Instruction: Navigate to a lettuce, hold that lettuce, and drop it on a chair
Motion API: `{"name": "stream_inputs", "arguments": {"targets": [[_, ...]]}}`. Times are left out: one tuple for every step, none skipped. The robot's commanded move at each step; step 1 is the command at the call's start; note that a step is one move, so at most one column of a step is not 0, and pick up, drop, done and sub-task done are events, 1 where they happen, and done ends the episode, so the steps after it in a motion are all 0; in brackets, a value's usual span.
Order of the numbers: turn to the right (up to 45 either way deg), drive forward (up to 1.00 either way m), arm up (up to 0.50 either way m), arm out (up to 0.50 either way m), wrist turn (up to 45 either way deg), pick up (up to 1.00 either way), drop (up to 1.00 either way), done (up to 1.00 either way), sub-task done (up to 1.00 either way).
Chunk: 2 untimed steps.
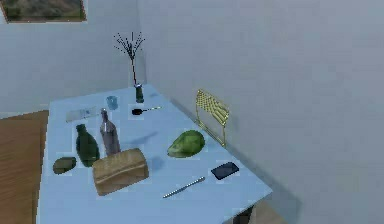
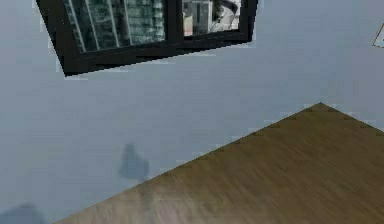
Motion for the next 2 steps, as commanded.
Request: {"name": "stream_inputs", "arguments": {"targets": [[18.0, 0.0, 0.0, 0.0, 0.0, 0.0, 0.0, 0.0, 0.0], [0.0, 0.35, 0.0, 0.0, 0.0, 0.0, 0.0, 0.0, 0.0]]}}
